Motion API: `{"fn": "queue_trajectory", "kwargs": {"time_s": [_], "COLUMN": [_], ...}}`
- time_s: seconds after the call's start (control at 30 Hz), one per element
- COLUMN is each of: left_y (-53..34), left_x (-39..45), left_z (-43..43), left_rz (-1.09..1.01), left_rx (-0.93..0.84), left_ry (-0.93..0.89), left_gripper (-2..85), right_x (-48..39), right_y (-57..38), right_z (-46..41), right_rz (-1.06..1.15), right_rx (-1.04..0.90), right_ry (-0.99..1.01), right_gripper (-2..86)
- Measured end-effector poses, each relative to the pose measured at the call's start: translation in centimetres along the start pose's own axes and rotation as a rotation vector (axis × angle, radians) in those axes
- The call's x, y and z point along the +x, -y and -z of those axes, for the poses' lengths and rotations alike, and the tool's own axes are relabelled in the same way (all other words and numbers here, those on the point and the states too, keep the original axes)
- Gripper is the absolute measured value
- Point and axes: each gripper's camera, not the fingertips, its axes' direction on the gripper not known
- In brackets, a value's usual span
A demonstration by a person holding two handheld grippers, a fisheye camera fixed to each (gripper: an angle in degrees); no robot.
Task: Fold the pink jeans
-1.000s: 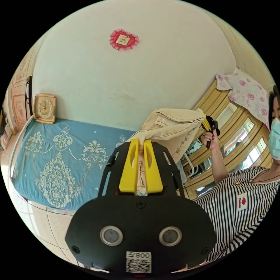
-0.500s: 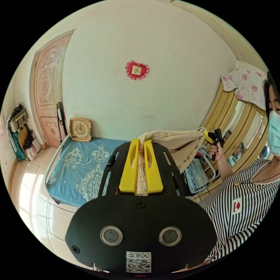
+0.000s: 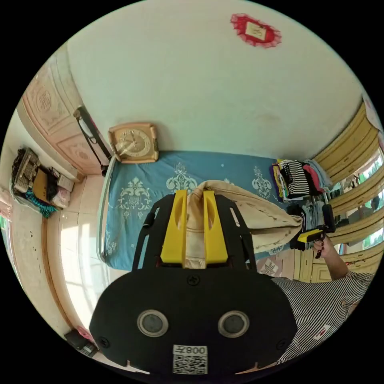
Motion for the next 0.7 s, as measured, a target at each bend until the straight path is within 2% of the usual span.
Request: {"fn": "queue_trajectory", "kwargs": {"time_s": [0.03, 0.1, 0.13, 0.3, 0.47, 0.7], "left_y": [0.1, -1.6, -3.5, -12.5, -17.8, -17.2], "left_x": [-4.1, -9.5, -12.6, -21.7, -27.4, -33.4], "left_z": [-4.5, -10.5, -14.3, -27.0, -34.5, -38.6], "left_rz": [0.090, 0.199, 0.258, 0.532, 0.769, 0.812], "left_rx": [-0.081, -0.153, -0.190, -0.391, -0.432, -0.427], "left_ry": [-0.004, -0.140, -0.250, -0.497, -0.681, -0.720], "left_gripper": [6.1, 5.9, 5.6, 5.9, 7.1, 9.6], "right_x": [2.5, 9.0, 10.1, 17.4, 21.9, 27.1], "right_y": [0.5, 0.4, 0.3, 0.0, 4.1, 16.3], "right_z": [-1.2, -4.2, -4.5, -2.7, 2.2, 8.5], "right_rz": [-0.084, -0.245, -0.269, -0.467, -0.520, -0.386], "right_rx": [-0.036, -0.083, -0.082, -0.076, -0.010, 0.034], "right_ry": [0.009, 0.067, 0.057, -0.053, -0.147, -0.182], "right_gripper": [1.9, 1.7, 1.6, 0.8, 1.3, 3.3]}}
